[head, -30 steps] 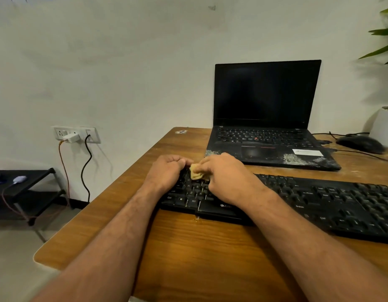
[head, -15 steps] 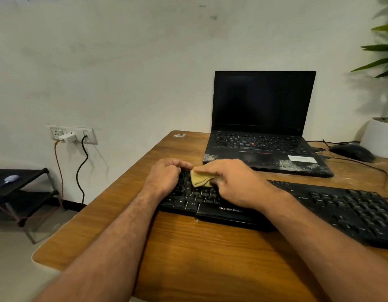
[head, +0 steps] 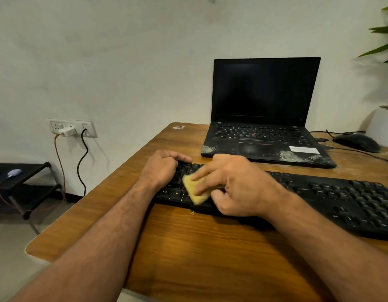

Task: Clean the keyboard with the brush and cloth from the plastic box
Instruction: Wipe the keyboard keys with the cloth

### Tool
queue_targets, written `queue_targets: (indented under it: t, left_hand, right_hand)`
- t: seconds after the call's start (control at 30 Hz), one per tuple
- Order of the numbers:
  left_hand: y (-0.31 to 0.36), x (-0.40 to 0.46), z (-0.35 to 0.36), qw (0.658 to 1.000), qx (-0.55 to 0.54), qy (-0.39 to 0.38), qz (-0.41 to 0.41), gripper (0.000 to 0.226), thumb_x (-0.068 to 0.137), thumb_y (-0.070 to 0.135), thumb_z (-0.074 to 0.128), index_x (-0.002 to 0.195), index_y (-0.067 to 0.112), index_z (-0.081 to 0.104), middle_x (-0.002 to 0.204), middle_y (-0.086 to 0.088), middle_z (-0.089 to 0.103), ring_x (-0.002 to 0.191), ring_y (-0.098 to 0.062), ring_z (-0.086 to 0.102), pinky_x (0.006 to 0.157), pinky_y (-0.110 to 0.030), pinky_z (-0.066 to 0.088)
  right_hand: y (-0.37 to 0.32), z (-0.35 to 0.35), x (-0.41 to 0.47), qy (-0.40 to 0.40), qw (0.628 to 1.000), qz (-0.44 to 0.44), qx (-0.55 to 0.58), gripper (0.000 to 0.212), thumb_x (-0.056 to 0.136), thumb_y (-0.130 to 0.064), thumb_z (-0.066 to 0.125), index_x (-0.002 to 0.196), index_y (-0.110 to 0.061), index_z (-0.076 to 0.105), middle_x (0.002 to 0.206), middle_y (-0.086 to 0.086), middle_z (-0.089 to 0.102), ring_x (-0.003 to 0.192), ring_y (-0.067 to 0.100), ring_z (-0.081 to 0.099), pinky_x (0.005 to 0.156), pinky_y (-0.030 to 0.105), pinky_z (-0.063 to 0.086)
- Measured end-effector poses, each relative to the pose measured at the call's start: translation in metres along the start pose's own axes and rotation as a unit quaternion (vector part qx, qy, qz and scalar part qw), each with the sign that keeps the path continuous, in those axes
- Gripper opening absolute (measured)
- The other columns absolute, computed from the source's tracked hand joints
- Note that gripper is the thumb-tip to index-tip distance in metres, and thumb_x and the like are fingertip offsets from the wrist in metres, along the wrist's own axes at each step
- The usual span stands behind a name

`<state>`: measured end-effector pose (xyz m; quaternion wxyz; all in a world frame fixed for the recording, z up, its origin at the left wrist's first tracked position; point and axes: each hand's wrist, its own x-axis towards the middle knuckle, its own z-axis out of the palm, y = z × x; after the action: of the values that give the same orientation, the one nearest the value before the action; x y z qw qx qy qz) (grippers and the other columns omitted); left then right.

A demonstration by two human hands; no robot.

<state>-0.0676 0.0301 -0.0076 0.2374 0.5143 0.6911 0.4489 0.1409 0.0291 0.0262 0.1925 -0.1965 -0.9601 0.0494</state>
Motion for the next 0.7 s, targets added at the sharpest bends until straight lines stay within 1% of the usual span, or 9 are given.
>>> queue_targets:
  t: [0.07,0.13,0.27,0.33,0.43,0.5,0.6,0.63,0.7]
  left_hand:
    - [-0.001,0.001,0.0,1.0,0.001,-0.003,0.003,0.041,0.09,0.005,0.045,0.085,0.027,0.079,0.101,0.008,0.074,0.094,-0.013,0.066,0.072,-0.025,0.048]
    - [-0.002,0.002,0.0,1.0,0.005,-0.001,0.003,0.041,0.089,0.004,0.045,0.084,0.027,0.079,0.1,0.009,0.075,0.093,-0.011,0.066,0.074,-0.026,0.048]
    - [-0.001,0.0,0.001,1.0,-0.01,-0.006,-0.003,0.038,0.093,0.006,0.045,0.088,0.024,0.078,0.09,0.005,0.076,0.08,-0.011,0.068,0.073,-0.026,0.05]
    - [-0.001,0.0,0.0,1.0,-0.01,-0.009,0.0,0.038,0.091,0.006,0.046,0.086,0.025,0.078,0.085,0.004,0.077,0.078,-0.012,0.068,0.075,-0.028,0.051]
    - [-0.002,0.001,-0.001,1.0,0.003,-0.007,0.016,0.039,0.085,0.005,0.048,0.082,0.027,0.079,0.083,0.01,0.077,0.087,-0.012,0.069,0.088,-0.033,0.052]
    - [0.0,0.0,-0.001,1.0,-0.001,-0.012,0.005,0.038,0.089,0.004,0.047,0.086,0.026,0.079,0.085,0.009,0.077,0.083,-0.011,0.07,0.082,-0.029,0.055]
    - [0.001,-0.001,0.0,1.0,-0.011,-0.007,-0.007,0.035,0.094,0.005,0.047,0.091,0.023,0.078,0.088,0.005,0.076,0.072,-0.005,0.068,0.056,-0.009,0.049]
    - [0.001,-0.001,0.0,1.0,-0.016,-0.005,-0.011,0.034,0.094,0.006,0.048,0.091,0.023,0.077,0.088,0.005,0.075,0.068,-0.002,0.067,0.052,-0.007,0.047]
    - [0.002,-0.002,0.0,1.0,-0.02,-0.008,-0.013,0.031,0.093,0.006,0.052,0.09,0.023,0.077,0.086,0.002,0.076,0.062,-0.003,0.067,0.055,-0.014,0.051]
  right_hand:
    - [-0.007,0.003,0.004,-0.04,0.999,-0.006,0.009,0.047,0.082,-0.007,0.055,0.115,-0.035,0.074,0.134,-0.016,0.063,0.099,-0.001,0.047,0.088,0.015,0.037]
    - [-0.004,0.007,0.012,-0.059,0.998,0.018,-0.007,0.053,0.085,-0.004,0.052,0.121,-0.038,0.07,0.139,-0.019,0.057,0.102,0.003,0.043,0.091,0.019,0.035]
    - [0.021,0.009,0.024,0.004,0.987,0.16,-0.016,0.06,0.081,-0.004,0.05,0.123,-0.044,0.067,0.132,-0.014,0.063,0.104,0.008,0.046,0.099,0.028,0.044]
    - [0.018,0.01,0.027,0.009,0.989,0.147,-0.029,0.059,0.082,-0.003,0.049,0.123,-0.04,0.068,0.13,-0.015,0.063,0.105,0.011,0.043,0.1,0.034,0.045]
    - [0.004,0.012,0.029,-0.049,0.994,0.096,-0.025,0.059,0.086,-0.003,0.051,0.129,-0.041,0.063,0.14,-0.023,0.054,0.106,0.011,0.042,0.101,0.033,0.042]
    - [0.009,0.016,0.032,-0.049,0.99,0.126,-0.033,0.06,0.086,-0.006,0.054,0.132,-0.043,0.06,0.138,-0.018,0.058,0.106,0.012,0.042,0.1,0.035,0.044]
    - [0.023,0.014,0.033,-0.01,0.979,0.197,-0.056,0.055,0.087,-0.009,0.055,0.131,-0.042,0.061,0.126,-0.003,0.065,0.111,0.02,0.045,0.097,0.038,0.047]
    - [0.025,0.013,0.032,-0.006,0.977,0.203,-0.064,0.055,0.087,-0.008,0.053,0.132,-0.039,0.062,0.128,-0.002,0.064,0.114,0.021,0.046,0.098,0.039,0.046]
    - [0.023,0.011,0.028,-0.003,0.983,0.179,-0.03,0.057,0.086,-0.003,0.051,0.132,-0.035,0.063,0.137,-0.008,0.06,0.121,0.018,0.045,0.106,0.038,0.042]
